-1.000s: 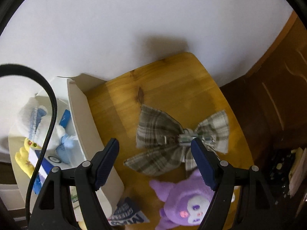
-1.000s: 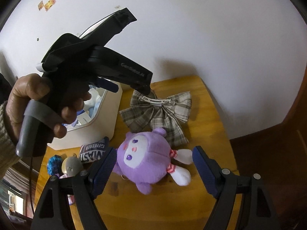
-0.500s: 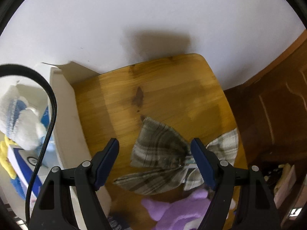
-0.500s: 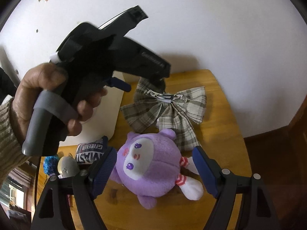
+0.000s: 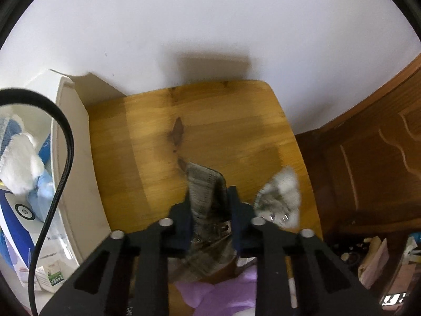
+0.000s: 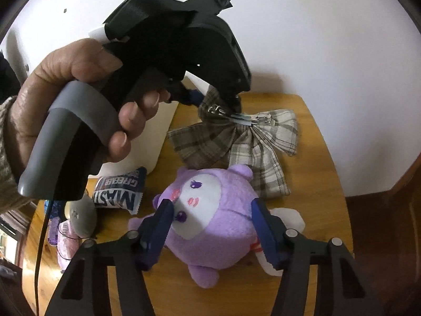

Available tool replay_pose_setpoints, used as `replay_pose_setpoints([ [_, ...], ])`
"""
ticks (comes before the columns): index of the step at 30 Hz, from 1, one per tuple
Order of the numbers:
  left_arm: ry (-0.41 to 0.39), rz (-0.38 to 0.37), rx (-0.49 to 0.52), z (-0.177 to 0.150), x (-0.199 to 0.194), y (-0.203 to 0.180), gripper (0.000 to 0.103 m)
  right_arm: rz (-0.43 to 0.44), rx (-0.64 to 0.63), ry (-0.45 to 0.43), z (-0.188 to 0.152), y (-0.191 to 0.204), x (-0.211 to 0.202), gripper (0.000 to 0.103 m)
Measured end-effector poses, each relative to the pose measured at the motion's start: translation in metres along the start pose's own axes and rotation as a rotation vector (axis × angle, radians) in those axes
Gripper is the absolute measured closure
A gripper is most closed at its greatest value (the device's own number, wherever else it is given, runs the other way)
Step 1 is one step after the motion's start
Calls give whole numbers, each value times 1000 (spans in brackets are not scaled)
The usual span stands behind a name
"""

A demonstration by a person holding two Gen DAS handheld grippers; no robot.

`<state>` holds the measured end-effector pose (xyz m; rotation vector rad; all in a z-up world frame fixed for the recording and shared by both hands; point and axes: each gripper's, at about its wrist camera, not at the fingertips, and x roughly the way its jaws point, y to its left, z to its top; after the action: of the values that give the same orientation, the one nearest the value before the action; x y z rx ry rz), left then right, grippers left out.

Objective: Organize objects
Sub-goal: 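Grasp the plaid bow with the left gripper while the right gripper grasps the purple plush toy, then lift the plaid bow with the left gripper while the right gripper carries the plush toy to the tray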

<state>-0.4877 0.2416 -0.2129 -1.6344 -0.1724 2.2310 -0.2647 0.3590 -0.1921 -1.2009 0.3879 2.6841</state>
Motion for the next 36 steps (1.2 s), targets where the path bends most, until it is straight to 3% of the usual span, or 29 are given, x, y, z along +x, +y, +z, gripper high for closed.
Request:
replay_pose_setpoints([
  [5, -55, 19, 27, -7, -16, -4, 93, 3, -14, -6, -2, 3, -4, 51],
  [12, -93, -23, 25, -20, -48, -2, 95, 36, 17, -3, 0, 3, -8, 67],
  [13, -101, -28, 28, -21, -54, -3, 95, 38, 19, -3, 0, 4, -10, 79],
  [14, -110, -35, 29, -22, -59, -4, 95, 41, 19, -6, 1, 4, -12, 97],
  [19, -157, -60, 38, -32, -95, -7, 95, 60, 9, -20, 6, 11, -27, 102],
  [24, -204, -86, 40, -43, -127, -5, 95, -19, -25, 21, 4, 21, -23, 101],
  [25, -212, -90, 42, -45, -133, -4, 95, -34, -27, 29, 3, 20, -23, 99],
  [27, -233, -98, 46, -49, -148, -3, 95, -58, -29, 41, -2, 18, -23, 78],
  [28, -242, -101, 46, -52, -156, -2, 95, -59, -30, 46, -2, 18, -22, 49],
  [30, -257, -114, 41, -56, -170, 2, 95, -73, -25, 13, -3, 15, -26, 24],
  [32, -271, -117, 34, -60, -183, 8, 95, -74, -37, -19, -1, 17, -26, 23],
  [36, -290, -111, 18, -67, -206, 20, 95, -100, -47, 40, 3, 17, -9, 23],
])
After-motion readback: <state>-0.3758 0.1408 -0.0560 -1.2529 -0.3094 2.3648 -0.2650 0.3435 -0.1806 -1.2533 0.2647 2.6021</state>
